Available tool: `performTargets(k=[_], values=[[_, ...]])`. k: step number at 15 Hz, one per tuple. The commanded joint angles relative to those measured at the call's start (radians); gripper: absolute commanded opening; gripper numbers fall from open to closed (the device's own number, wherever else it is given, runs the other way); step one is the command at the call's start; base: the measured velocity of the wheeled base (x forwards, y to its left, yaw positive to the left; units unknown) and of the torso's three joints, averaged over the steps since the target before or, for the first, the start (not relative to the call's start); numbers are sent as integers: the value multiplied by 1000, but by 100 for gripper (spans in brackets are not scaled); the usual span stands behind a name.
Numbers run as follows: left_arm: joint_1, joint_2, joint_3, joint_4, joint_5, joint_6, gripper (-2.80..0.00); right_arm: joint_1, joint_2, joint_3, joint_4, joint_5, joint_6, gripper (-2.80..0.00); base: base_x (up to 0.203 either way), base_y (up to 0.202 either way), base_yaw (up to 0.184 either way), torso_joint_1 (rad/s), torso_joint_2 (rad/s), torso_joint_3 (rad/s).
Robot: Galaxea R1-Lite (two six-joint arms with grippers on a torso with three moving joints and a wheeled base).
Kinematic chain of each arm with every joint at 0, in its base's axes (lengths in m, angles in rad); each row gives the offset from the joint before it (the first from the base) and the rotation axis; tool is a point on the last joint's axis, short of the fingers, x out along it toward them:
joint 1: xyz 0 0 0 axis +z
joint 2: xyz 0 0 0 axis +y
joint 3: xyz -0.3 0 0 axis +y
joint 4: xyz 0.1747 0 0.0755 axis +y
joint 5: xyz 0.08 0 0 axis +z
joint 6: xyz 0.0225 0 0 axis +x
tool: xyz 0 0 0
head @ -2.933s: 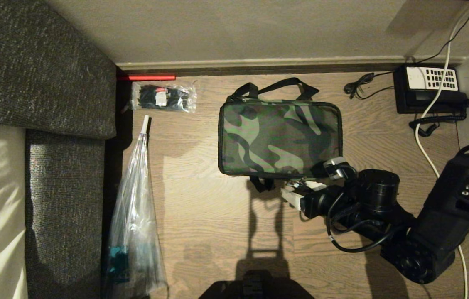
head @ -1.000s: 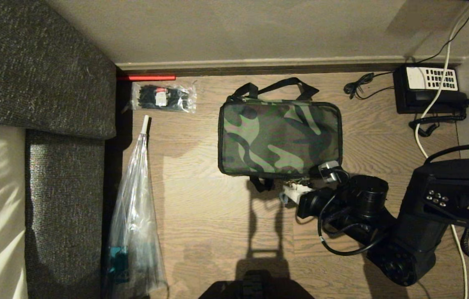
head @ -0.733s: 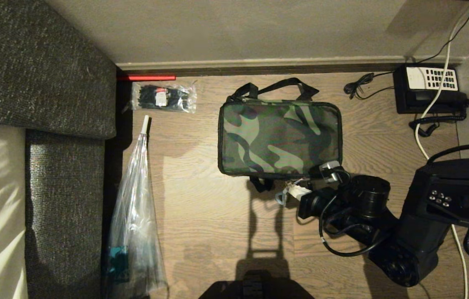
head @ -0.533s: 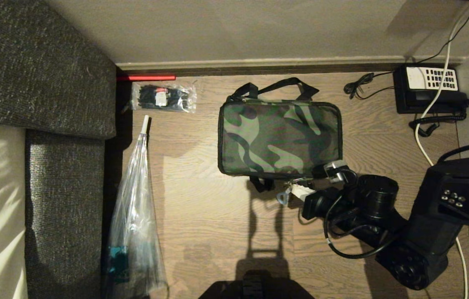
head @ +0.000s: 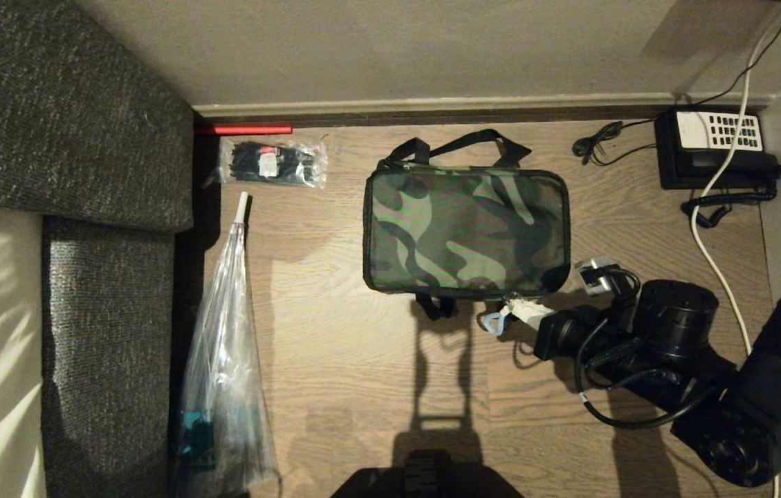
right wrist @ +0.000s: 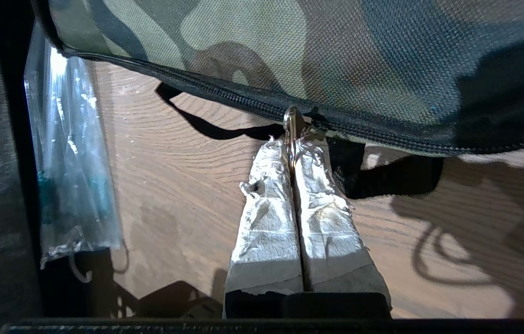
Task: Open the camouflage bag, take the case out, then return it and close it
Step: Open the top of the storage box
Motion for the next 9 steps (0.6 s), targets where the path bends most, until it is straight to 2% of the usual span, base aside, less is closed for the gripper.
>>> performTargets(k=[1,4,9], values=[[0,0,0,0,0,0,-280,-20,-42,30,-8,16,-2,-280,0,0,0,0,0,0],[0,0,0,0,0,0,-280,-44,-50,44,-5,16,-37,-280,0,0,0,0,0,0],[0,0,0,0,0,0,-280,-80,-64,71,7,15,-45,-280,0,0,0,0,0,0]])
